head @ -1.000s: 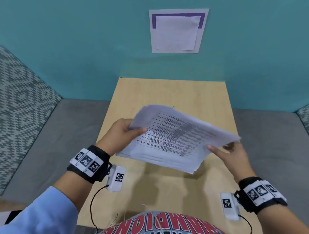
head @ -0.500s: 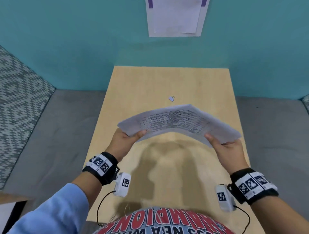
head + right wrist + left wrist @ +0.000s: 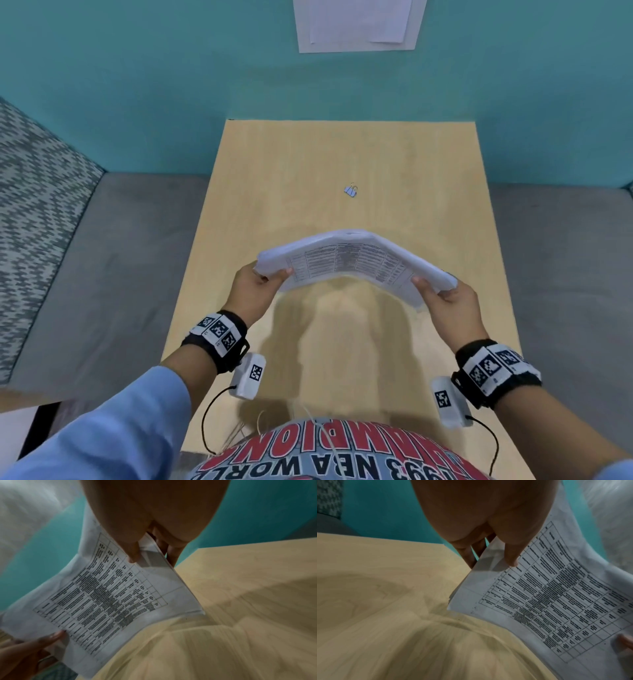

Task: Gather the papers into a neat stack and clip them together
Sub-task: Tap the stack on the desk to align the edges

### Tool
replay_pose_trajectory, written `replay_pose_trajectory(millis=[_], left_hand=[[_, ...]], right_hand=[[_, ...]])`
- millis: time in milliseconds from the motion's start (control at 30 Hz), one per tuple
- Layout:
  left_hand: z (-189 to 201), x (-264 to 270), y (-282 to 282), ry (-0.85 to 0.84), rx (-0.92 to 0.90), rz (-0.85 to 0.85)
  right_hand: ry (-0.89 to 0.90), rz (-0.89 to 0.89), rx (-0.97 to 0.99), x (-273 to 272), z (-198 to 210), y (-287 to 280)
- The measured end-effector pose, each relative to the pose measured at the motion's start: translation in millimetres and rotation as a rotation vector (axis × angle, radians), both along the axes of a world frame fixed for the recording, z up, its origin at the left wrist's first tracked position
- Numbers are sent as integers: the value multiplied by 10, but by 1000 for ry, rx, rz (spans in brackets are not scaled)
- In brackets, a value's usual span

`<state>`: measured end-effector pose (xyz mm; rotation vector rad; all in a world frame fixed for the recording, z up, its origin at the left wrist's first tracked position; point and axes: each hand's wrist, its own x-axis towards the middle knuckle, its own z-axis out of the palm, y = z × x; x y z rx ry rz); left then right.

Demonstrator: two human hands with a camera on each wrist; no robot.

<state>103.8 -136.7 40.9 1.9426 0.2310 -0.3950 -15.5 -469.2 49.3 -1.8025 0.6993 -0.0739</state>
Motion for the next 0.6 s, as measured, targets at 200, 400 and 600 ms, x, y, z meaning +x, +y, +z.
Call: replay_pose_trajectory(millis=[200, 400, 600], left_hand=[[31, -21, 55, -50, 35, -130], [512, -227, -575, -958, 662, -722], [404, -488, -1414, -797, 882, -1045]], right_hand=[[-9, 89, 40, -61, -8, -5], [-33, 150, 64, -29, 78, -7], [-65, 225, 130, -62, 143, 12]])
